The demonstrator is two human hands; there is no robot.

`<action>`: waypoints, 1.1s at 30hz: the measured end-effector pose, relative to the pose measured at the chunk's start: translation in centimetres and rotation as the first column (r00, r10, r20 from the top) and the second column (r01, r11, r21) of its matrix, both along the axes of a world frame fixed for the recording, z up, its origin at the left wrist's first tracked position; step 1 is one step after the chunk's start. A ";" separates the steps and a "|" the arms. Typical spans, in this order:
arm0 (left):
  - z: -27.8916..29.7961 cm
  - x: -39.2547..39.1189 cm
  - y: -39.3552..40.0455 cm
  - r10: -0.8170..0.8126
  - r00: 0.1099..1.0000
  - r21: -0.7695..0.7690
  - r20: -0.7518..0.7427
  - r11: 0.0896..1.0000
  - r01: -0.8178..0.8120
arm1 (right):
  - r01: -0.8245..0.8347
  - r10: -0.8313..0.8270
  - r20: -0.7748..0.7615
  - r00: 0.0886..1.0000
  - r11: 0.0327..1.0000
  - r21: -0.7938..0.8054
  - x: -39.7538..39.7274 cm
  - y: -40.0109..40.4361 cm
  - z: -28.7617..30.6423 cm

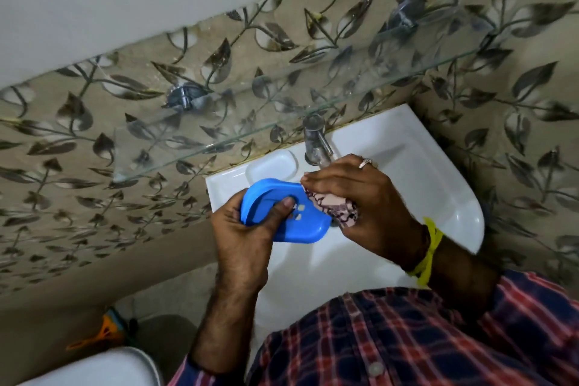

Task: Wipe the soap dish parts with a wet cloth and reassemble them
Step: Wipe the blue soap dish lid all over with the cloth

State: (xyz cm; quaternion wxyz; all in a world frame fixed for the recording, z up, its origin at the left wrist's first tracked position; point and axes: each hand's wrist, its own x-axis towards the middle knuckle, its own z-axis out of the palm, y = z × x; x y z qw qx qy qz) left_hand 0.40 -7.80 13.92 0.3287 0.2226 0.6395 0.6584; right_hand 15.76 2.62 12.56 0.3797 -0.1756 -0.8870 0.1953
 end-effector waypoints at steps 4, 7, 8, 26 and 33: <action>0.0 0.4 0.1 -0.005 1.000 0.010 0.011 1.000 0.005 | 0.026 -0.027 0.010 1.000 0.999 0.039 -1.4 -0.6 0.8; 0.3 -0.5 0.3 0.024 1.000 0.050 -0.018 0.999 -0.023 | 0.029 -0.029 -0.047 0.998 1.000 0.008 -1.3 -0.2 0.3; 0.4 -0.7 0.2 0.030 0.999 0.054 -0.016 0.998 -0.029 | 0.036 -0.037 -0.061 0.997 0.999 -0.021 -0.8 0.0 -0.2; -0.9 0.8 0.3 -0.017 0.993 0.024 0.113 1.000 0.015 | 0.122 -0.130 -0.112 0.985 0.990 -0.075 -0.3 0.7 0.7; 2.4 -2.0 1.6 -0.506 0.788 -0.452 -0.350 0.828 0.331 | -0.042 0.035 0.056 0.998 0.991 0.124 -0.3 1.5 1.2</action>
